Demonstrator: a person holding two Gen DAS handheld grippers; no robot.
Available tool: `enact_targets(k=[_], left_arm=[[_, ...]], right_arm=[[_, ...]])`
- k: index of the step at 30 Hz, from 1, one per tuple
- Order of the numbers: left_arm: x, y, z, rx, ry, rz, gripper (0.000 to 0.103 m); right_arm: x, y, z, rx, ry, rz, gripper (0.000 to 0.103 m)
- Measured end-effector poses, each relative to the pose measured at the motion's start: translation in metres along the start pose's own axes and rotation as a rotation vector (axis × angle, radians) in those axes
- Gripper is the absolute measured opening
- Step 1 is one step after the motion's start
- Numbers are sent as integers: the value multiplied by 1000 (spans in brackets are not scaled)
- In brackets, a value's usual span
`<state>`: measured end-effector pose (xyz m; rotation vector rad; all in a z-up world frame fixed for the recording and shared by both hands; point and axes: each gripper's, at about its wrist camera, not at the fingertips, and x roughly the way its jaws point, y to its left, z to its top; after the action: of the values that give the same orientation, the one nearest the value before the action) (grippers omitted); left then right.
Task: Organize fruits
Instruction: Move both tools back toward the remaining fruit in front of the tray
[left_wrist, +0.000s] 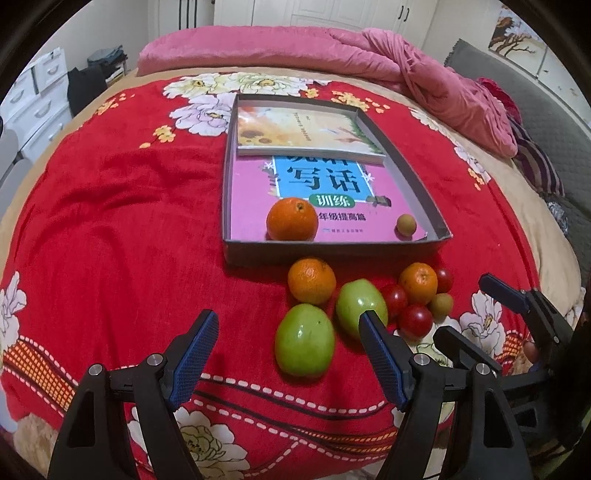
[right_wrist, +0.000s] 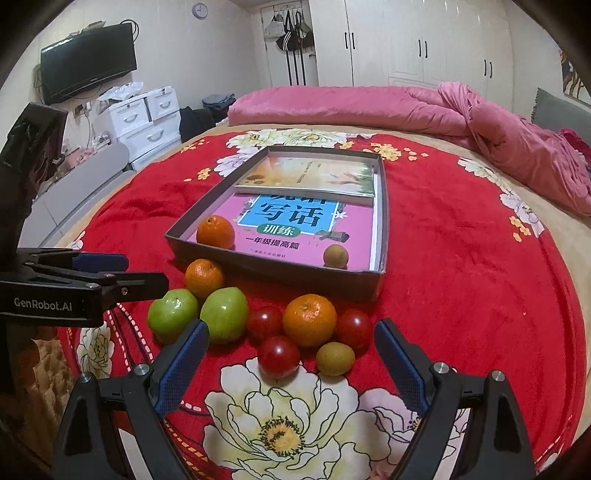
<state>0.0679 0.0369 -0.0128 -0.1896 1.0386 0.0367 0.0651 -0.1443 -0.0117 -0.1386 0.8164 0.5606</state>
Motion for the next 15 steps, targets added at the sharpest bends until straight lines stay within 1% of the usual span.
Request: enact_targets(k=[9, 11, 14, 15], left_arm=[[7, 1, -8, 6, 33, 2, 79], [8, 1, -9, 8, 36, 5, 79], [10, 2, -10, 8, 45, 3, 79], [11, 2, -10, 8, 48, 3, 79]], right_arm=[[6, 3, -6, -10, 41, 11, 91], [8, 4, -7, -17, 51, 17, 89], [11, 6, -9, -28, 72, 31, 81], [13, 7, -10, -30, 83, 38, 77]])
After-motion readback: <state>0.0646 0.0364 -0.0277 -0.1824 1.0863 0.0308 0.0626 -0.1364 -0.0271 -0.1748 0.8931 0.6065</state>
